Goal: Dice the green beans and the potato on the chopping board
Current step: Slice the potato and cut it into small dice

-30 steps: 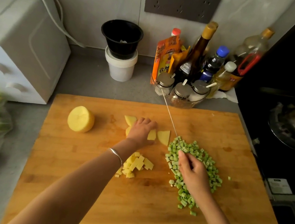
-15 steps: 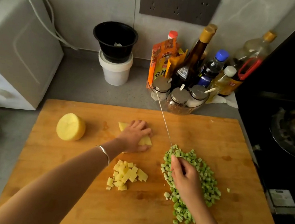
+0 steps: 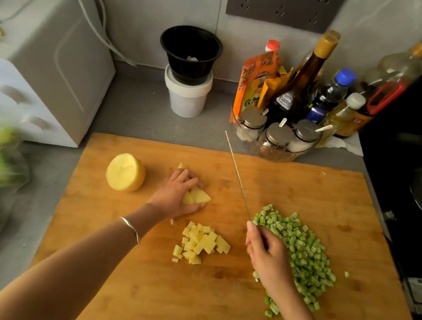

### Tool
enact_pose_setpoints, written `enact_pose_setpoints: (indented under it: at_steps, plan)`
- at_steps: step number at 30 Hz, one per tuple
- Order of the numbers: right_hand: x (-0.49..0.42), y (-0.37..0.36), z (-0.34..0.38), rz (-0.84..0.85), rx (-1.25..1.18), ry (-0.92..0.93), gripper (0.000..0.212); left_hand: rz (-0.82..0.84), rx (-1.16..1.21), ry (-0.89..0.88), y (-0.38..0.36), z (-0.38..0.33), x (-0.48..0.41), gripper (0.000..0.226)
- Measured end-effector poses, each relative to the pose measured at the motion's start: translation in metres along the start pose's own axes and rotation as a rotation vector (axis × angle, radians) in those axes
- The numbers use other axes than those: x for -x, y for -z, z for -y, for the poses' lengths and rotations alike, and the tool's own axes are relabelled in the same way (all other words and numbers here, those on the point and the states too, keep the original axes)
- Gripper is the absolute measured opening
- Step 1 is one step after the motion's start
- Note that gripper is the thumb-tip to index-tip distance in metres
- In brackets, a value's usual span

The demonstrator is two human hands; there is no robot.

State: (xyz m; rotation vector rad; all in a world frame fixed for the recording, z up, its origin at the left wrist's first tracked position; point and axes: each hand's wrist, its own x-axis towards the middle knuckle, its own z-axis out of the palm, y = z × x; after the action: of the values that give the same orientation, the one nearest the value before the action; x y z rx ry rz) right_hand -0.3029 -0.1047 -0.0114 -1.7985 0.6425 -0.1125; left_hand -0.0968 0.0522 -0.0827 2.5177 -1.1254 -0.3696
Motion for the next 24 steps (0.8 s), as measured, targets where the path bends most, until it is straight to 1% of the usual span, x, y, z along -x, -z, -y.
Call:
enact_pose_setpoints:
  at_steps: [4, 7, 10, 14, 19, 24]
  plan:
    - [0.006, -0.005, 0.000, 0.030, 0.001, 0.012, 0.057, -0.057, 0.032, 0.087, 0.002, 0.016, 0.030, 0.047]
    - [0.011, -0.011, 0.002, 0.063, -0.024, 0.009, 0.060, -0.119, 0.039, 0.133, 0.005, 0.026, 0.057, 0.053]
    - [0.017, -0.018, 0.003, 0.105, -0.057, 0.010, 0.060, -0.133, 0.050, 0.158, 0.004, 0.030, 0.086, 0.065]
    - [0.026, -0.026, 0.004, 0.177, -0.070, 0.005, 0.052, -0.167, 0.069, 0.155, -0.001, 0.021, 0.114, 0.061]
    - [0.056, -0.050, 0.006, 0.328, -0.210, -0.145, 0.049, -0.273, 0.105, 0.153, -0.012, 0.023, 0.149, 0.051]
    - [0.084, -0.058, 0.000, 0.364, -0.201, -0.240, 0.052, -0.305, 0.103, 0.132, -0.019, 0.026, 0.181, 0.049]
